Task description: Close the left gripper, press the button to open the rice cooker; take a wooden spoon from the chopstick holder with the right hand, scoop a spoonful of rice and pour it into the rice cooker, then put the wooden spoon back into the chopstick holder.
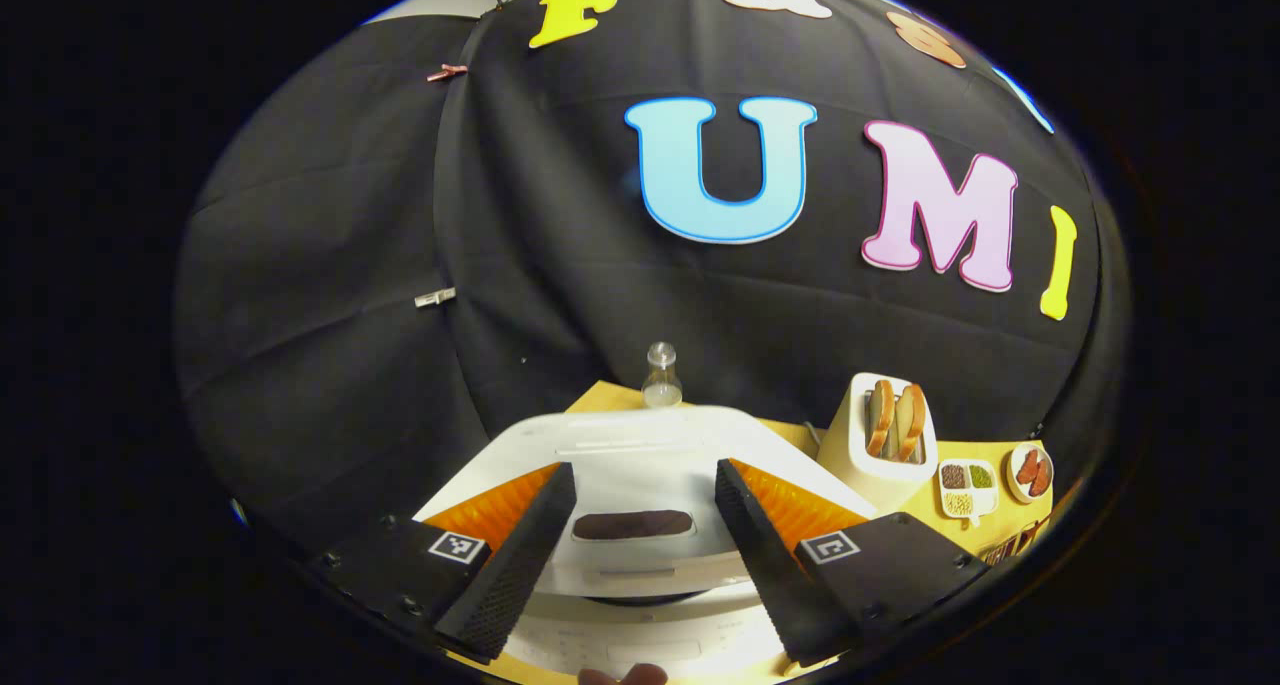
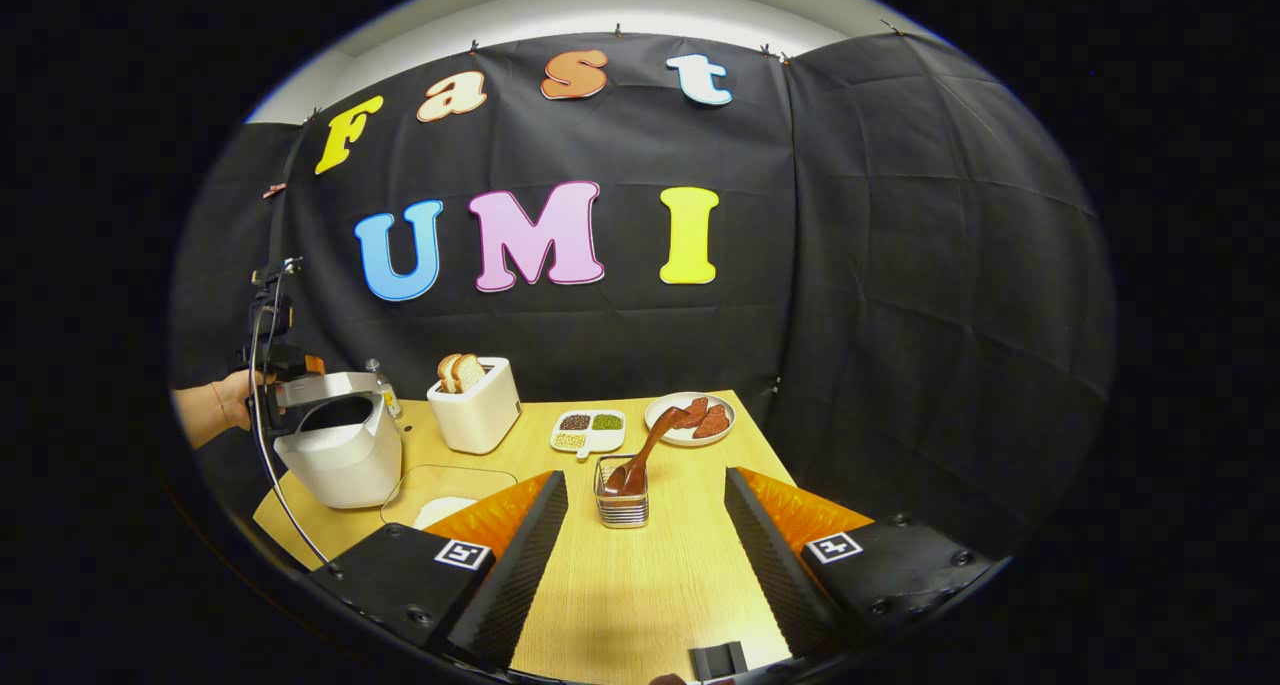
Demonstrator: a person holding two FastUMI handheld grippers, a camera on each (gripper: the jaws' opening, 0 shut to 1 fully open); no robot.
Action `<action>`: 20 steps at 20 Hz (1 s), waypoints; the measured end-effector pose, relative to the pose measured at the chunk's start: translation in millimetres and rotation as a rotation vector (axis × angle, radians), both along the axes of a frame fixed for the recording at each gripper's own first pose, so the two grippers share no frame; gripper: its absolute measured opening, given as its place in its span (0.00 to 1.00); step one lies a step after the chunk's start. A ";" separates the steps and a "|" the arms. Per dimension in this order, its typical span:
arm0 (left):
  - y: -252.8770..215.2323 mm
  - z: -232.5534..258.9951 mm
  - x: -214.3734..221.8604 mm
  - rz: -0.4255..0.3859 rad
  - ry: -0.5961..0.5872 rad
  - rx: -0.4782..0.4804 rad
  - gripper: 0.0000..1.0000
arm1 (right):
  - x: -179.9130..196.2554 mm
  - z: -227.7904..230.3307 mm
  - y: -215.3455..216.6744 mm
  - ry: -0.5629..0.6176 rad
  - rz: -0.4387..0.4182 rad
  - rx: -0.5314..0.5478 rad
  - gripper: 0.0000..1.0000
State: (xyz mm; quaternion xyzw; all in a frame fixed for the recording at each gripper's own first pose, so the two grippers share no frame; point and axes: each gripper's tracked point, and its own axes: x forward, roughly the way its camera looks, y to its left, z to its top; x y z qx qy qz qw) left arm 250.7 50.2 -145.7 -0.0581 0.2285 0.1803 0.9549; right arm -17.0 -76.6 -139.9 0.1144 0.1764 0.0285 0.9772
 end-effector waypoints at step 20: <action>-15.1 -69.2 -33.0 0.015 0.042 0.015 1.00 | -5.4 -11.4 5.5 0.009 0.021 -0.001 0.99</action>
